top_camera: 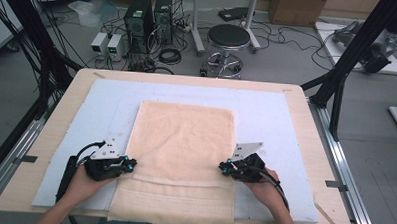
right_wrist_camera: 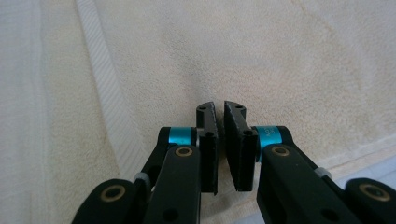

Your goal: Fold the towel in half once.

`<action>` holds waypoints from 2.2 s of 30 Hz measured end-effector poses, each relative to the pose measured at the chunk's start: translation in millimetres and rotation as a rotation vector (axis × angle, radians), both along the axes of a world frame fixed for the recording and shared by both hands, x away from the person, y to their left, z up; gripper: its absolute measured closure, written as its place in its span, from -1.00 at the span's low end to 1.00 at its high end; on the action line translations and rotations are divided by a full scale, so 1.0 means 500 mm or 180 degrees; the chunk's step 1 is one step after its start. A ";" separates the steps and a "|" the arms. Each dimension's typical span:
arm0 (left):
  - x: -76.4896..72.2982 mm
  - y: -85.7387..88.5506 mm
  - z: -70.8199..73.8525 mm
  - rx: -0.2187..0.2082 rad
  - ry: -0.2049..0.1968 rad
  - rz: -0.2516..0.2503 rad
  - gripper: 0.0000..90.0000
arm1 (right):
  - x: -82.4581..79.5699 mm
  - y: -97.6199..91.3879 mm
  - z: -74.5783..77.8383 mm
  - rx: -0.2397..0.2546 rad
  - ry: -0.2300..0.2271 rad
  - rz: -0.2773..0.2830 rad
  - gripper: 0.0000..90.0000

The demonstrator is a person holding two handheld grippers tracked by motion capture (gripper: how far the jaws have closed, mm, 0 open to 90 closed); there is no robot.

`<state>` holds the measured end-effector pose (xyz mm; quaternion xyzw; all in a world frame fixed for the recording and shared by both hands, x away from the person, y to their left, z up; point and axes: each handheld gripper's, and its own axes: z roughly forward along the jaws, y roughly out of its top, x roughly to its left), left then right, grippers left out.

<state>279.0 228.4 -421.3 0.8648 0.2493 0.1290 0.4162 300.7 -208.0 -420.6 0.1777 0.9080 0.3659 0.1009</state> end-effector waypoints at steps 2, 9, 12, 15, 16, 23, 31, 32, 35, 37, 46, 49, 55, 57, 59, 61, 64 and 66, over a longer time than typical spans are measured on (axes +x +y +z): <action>-0.004 0.001 0.014 -0.0074 -0.0033 -0.0010 0.88 | -0.003 -0.003 0.009 0.0013 -0.0022 -0.0015 0.88; -0.043 0.008 0.063 -0.0081 -0.0194 -0.0090 0.89 | -0.028 -0.020 0.063 0.0115 -0.0099 0.0049 0.87; -0.066 0.010 0.074 -0.0096 -0.0204 -0.0132 0.89 | -0.047 -0.024 0.085 0.0144 -0.0146 0.0109 0.87; -0.098 0.014 0.085 -0.0089 -0.0223 -0.0204 0.89 | -0.077 -0.027 0.106 0.0174 -0.0185 0.0174 0.87; -0.109 0.016 0.087 -0.0108 -0.0211 -0.0216 0.89 | -0.085 -0.028 0.110 0.0186 -0.0190 0.0202 0.87; -0.168 0.030 0.078 -0.0167 -0.0073 -0.0389 0.65 | -0.151 -0.028 0.109 0.0238 -0.0032 0.0431 0.52; -0.130 0.018 0.044 -0.0093 -0.0070 -0.0333 0.36 | -0.108 -0.023 0.065 0.0184 0.0123 0.0357 0.38; -0.126 0.013 0.037 -0.0067 -0.0061 -0.0337 0.34 | -0.106 -0.018 0.058 0.0162 0.0136 0.0366 0.37; -0.105 0.003 0.012 -0.0013 0.0012 -0.0322 0.34 | -0.092 -0.008 0.032 0.0130 0.0081 0.0337 0.36; -0.092 0.000 0.000 0.0037 0.0057 -0.0311 0.34 | -0.081 -0.007 0.014 0.0079 0.0073 0.0221 0.36; -0.064 -0.012 -0.028 0.0147 0.0174 -0.0315 0.66 | -0.069 -0.004 -0.028 0.0023 0.0107 0.0132 0.75; -0.065 -0.013 -0.024 0.0161 0.0143 -0.0288 0.89 | -0.070 -0.003 -0.026 0.0011 0.0078 0.0163 0.87; -0.085 -0.003 0.000 0.0052 0.0055 -0.0244 0.93 | -0.085 -0.007 0.000 0.0065 0.0005 0.0180 0.90; -0.093 0.006 0.014 -0.0008 0.0023 -0.0256 0.93 | -0.096 -0.009 0.015 0.0121 -0.0026 0.0199 0.90; -0.102 0.012 0.028 -0.0026 -0.0002 -0.0267 0.93 | -0.106 -0.011 0.030 0.0159 -0.0075 0.0229 0.90; -0.113 0.016 0.039 -0.0076 -0.0014 -0.0288 0.93 | -0.119 -0.012 0.045 0.0168 -0.0101 0.0251 0.90; -0.129 0.021 0.053 -0.0162 -0.0028 -0.0312 0.93 | -0.141 -0.015 0.065 0.0220 -0.0127 0.0292 0.90; -0.133 0.022 0.051 -0.0162 -0.0001 -0.0345 0.92 | -0.150 -0.018 0.071 0.0228 -0.0107 0.0313 0.87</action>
